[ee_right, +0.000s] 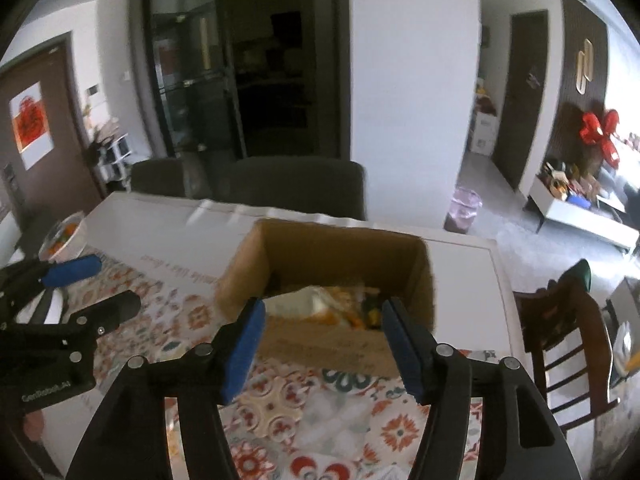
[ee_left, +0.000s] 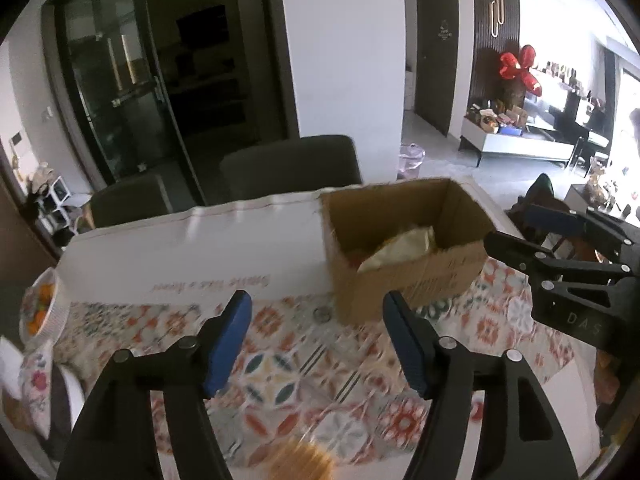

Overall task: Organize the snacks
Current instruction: 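Move both tools back toward the waffle pack on the runner, then close both grippers on the wrapped yellow waffle pack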

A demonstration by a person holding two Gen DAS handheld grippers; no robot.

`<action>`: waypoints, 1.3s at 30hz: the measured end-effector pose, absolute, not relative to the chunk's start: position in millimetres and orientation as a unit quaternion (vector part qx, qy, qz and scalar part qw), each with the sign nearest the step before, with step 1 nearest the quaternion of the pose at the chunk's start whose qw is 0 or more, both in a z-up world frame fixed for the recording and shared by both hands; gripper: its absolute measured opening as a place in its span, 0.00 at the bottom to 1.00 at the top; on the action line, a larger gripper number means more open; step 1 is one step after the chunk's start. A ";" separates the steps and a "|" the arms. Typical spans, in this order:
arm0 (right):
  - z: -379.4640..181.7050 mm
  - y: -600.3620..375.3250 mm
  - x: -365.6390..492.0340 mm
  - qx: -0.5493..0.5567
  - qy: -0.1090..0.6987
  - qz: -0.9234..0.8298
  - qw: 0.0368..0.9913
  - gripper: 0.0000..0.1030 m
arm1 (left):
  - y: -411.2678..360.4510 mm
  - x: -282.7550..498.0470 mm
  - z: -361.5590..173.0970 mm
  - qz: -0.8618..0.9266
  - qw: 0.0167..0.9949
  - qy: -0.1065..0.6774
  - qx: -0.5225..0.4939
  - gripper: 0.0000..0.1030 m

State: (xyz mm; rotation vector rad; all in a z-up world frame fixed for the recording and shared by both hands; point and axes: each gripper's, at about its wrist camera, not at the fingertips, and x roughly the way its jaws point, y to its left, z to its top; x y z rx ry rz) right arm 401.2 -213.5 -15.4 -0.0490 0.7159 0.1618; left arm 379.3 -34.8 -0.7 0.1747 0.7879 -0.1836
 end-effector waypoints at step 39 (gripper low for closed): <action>-226.4 -76.1 312.2 0.044 0.581 0.154 0.798 0.49 | 116.7 305.1 -207.0 -0.054 0.833 0.546 -0.063 0.59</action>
